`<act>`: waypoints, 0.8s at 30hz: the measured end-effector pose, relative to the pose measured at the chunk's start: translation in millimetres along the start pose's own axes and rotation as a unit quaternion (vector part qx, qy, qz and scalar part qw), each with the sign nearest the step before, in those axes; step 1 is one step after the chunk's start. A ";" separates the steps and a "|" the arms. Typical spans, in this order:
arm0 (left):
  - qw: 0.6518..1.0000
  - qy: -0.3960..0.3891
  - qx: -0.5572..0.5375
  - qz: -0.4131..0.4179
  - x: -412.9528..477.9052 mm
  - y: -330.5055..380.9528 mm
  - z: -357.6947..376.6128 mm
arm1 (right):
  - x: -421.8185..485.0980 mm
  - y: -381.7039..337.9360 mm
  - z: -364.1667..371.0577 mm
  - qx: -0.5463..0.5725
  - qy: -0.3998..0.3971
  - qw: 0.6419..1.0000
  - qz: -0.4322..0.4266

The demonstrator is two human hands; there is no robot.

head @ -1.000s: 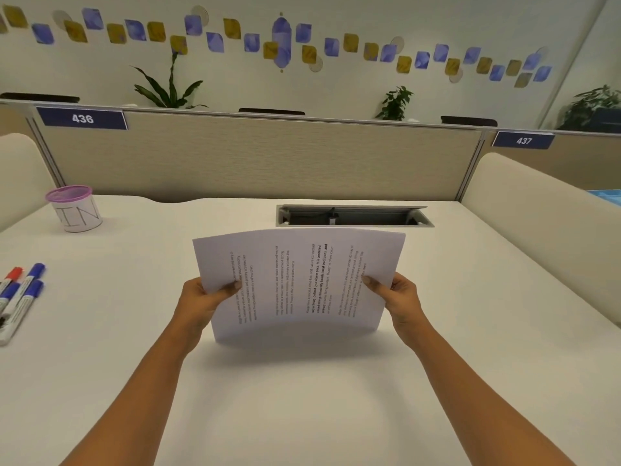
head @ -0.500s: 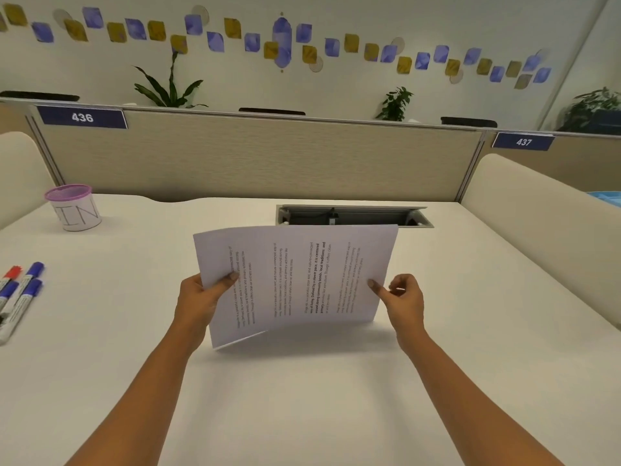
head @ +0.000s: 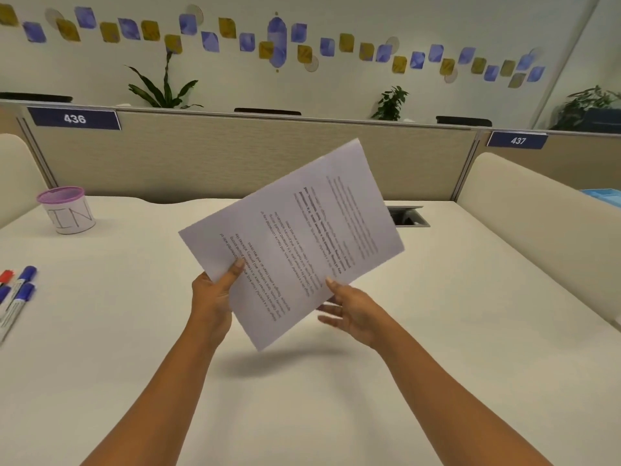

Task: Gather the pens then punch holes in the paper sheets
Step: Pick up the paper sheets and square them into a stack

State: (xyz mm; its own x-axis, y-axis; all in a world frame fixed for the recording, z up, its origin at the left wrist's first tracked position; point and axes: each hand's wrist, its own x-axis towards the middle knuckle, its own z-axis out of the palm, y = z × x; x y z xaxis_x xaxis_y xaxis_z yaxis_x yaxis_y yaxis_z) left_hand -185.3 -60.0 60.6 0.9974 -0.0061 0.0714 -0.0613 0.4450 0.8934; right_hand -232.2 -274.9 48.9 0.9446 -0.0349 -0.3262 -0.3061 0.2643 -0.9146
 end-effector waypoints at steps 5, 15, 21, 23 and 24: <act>0.999 0.010 -0.039 -0.012 1.3 -5.5 -4.6 | 6.5 -7.0 -4.9 0.069 0.058 0.979 -0.184; 0.977 -0.103 0.184 -0.023 16.8 10.5 -12.6 | -8.8 -32.6 -23.6 -0.035 0.102 0.942 -0.318; 0.965 -0.131 0.222 0.045 22.6 20.3 7.8 | -13.4 -40.2 -15.9 -0.049 0.084 0.942 -0.320; 0.964 -0.157 0.204 0.058 21.7 24.8 10.8 | -15.1 -41.8 -15.1 -0.056 0.069 0.942 -0.324; 0.968 -0.150 0.195 0.057 21.6 25.9 11.9 | -15.5 -42.1 -14.6 -0.062 0.064 0.941 -0.326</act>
State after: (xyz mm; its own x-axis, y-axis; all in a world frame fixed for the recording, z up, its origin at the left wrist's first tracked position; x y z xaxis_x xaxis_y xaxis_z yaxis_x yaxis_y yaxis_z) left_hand -165.8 -59.3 90.5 0.9310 -0.2628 0.2531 -0.2385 0.0867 0.9673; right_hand -235.6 -299.5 89.0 0.9167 -0.2690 0.2954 0.3148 0.0312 -0.9486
